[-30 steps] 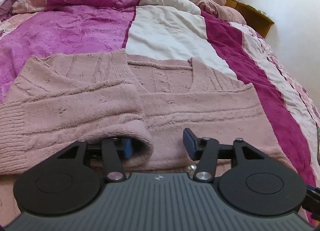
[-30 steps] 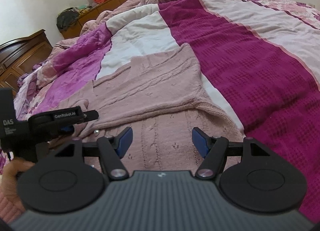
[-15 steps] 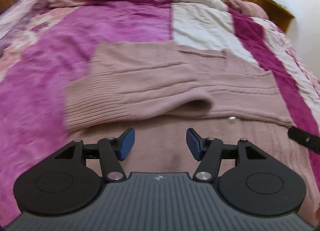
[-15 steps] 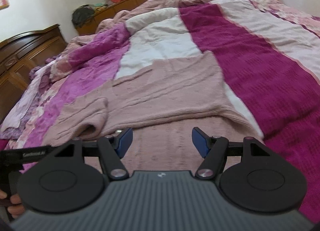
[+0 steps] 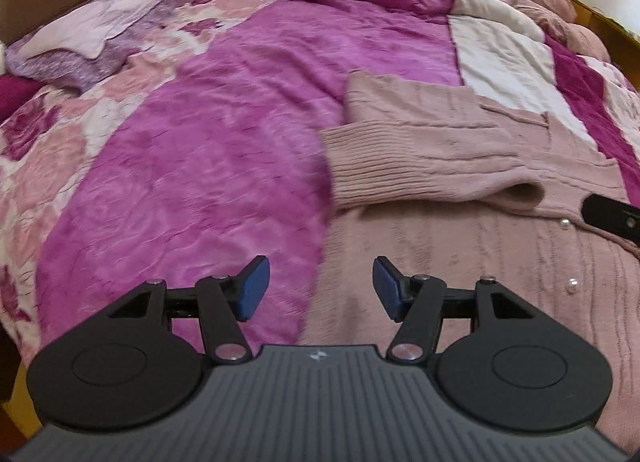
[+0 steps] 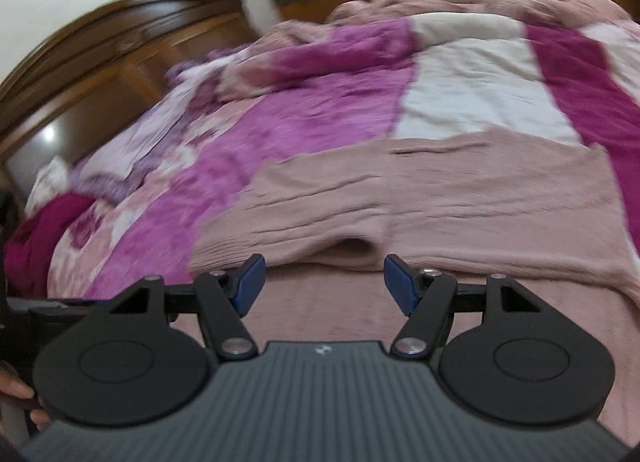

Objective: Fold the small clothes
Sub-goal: 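Grasp the cardigan hem with the right gripper and lift it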

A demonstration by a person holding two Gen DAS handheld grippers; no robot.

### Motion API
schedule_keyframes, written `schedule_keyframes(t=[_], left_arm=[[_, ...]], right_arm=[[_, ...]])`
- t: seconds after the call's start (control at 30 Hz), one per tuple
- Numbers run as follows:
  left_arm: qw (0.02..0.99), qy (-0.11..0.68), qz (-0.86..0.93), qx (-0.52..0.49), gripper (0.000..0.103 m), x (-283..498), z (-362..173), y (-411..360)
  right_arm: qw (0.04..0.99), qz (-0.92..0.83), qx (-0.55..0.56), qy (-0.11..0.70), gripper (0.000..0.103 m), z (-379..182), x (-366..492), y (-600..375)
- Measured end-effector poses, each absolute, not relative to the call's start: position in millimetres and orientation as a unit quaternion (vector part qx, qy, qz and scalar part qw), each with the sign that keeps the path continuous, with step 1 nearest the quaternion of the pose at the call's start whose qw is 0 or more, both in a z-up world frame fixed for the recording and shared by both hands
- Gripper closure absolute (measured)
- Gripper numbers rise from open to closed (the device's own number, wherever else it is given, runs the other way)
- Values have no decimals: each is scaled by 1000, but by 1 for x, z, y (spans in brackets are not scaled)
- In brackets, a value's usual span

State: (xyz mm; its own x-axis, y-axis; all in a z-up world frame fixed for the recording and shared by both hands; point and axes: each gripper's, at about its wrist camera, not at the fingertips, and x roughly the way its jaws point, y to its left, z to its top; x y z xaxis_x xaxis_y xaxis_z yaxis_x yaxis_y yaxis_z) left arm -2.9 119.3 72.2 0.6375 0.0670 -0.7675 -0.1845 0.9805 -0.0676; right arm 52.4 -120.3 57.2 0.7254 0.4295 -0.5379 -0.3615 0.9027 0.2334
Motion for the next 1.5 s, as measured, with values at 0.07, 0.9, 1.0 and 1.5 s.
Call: schedule_keyframes(t=[0.07, 0.9, 1.0, 1.5], left_arm=[[900, 422, 81, -69, 38, -8, 71, 127], [888, 417, 140, -132, 38, -27, 56, 186], [887, 418, 141, -135, 38, -26, 55, 185], [895, 414, 127, -108, 38, -25, 62, 163]], right_arm=[[923, 234, 35, 304, 35, 57, 58, -99], [874, 314, -105, 357, 34, -4, 105, 39], [877, 306, -105, 355, 41, -3, 108, 41], [876, 318, -1, 362, 83, 29, 116, 0]])
